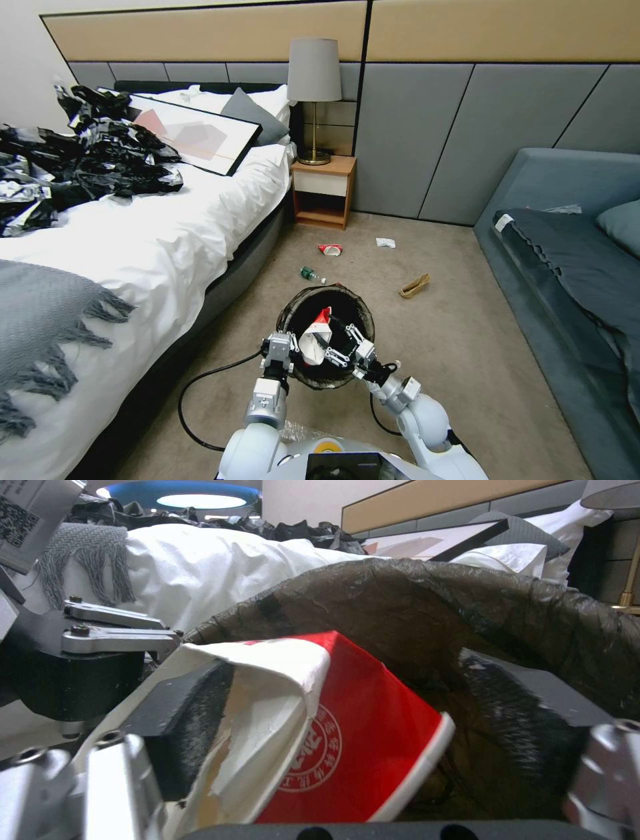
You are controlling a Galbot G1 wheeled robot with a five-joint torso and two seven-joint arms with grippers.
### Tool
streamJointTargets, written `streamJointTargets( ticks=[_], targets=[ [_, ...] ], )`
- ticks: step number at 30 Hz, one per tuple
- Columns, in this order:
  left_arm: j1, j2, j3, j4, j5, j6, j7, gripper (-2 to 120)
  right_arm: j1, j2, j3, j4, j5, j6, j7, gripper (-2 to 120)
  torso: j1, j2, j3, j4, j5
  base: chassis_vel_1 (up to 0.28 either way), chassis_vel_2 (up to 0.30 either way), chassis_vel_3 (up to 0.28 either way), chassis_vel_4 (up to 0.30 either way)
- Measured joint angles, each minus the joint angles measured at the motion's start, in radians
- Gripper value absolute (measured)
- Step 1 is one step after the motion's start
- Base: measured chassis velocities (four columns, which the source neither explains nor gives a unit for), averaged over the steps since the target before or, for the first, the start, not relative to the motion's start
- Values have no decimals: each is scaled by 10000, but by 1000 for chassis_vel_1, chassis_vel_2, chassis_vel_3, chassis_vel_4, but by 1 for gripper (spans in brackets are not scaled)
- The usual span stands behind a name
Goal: Pick up the trash bin, then pick up the garbage from the floor and place it into the trash bin.
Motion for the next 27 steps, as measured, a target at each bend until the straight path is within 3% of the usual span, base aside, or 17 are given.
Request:
streamJointTargets(
  ticks=[16, 27],
  targets=[
    [1, 75, -58, -17, -74, 8, 0, 1, -380, -29, 312, 1233, 52, 147, -117, 100, 0, 0, 0, -1, -2, 0, 0, 0, 0],
    [27, 126, -70, -208, -115, 16, -4, 1, -764, -118, 496, 1954, -1582, -755, 1634, 100, 0, 0, 0, 0, -1, 0, 0, 0, 0]
  ],
)
